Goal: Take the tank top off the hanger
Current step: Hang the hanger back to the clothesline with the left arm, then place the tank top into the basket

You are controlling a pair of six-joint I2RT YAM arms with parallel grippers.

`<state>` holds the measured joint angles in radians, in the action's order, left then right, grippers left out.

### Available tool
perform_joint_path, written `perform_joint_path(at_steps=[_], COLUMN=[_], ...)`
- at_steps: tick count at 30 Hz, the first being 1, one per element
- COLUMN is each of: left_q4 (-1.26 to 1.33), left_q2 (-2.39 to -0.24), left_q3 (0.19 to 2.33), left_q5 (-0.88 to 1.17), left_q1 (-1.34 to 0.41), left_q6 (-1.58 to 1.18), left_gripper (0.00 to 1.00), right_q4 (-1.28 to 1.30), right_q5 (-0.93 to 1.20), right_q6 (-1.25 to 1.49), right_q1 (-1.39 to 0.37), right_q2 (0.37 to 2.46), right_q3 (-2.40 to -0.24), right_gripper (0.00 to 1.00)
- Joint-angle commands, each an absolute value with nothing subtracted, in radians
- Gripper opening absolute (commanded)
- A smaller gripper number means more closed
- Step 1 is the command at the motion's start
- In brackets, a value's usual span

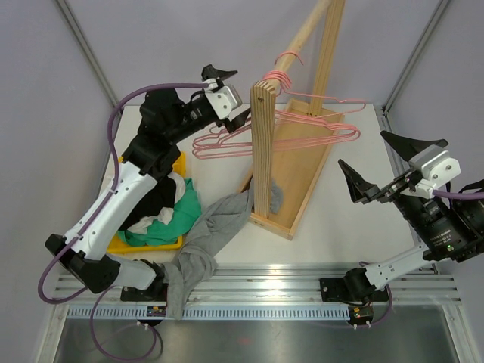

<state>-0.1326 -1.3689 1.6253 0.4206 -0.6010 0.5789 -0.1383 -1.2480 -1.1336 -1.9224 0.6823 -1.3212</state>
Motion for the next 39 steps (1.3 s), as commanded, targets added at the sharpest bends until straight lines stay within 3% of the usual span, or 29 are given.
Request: perform_joint_path(at_steps=[1,10,17,22,31,39], left_q4=[0.056,0.477,0.370,0.215,-0.046,-0.014], left_q2=[-1.315,-1.168,-1.036,-0.887,-0.729,-0.653], left_q3=[1.624,1.471,1.391,1.165,0.852,0.544], left_q5=[0.312,-0.139,-0.582,-0.849,-0.828,-0.798], left_q1=[-0.614,-0.627,-0.627,-0.629,-0.632,-0.699], left_q6=[0.523,0.479,0.405,0.192,-0.164,-0.370], left_gripper=[0.96,0.99,0.99,0.99,0.99,0.99], right_q4=[-0.163,-0.160,-0.146,-0.120,-0.095,-0.092], right_q5=[-1.258,-1.250,-1.241,-1.224,-1.209,-1.200], right_q6=[-1.146,-1.138,-1.121,-1.089,-1.065,-1.058], right_q1=[-1.930,-1.930,-1.928,-1.930,-1.930,-1.930], right_q2=[0.675,0.661,0.664,0.661,0.666,0.661], right_q3=[-1.316,-1.309,-1.307,-1.312,-1.312,-1.307], right_gripper=[0.99,0.99,0.99,1.00,0.99,1.00])
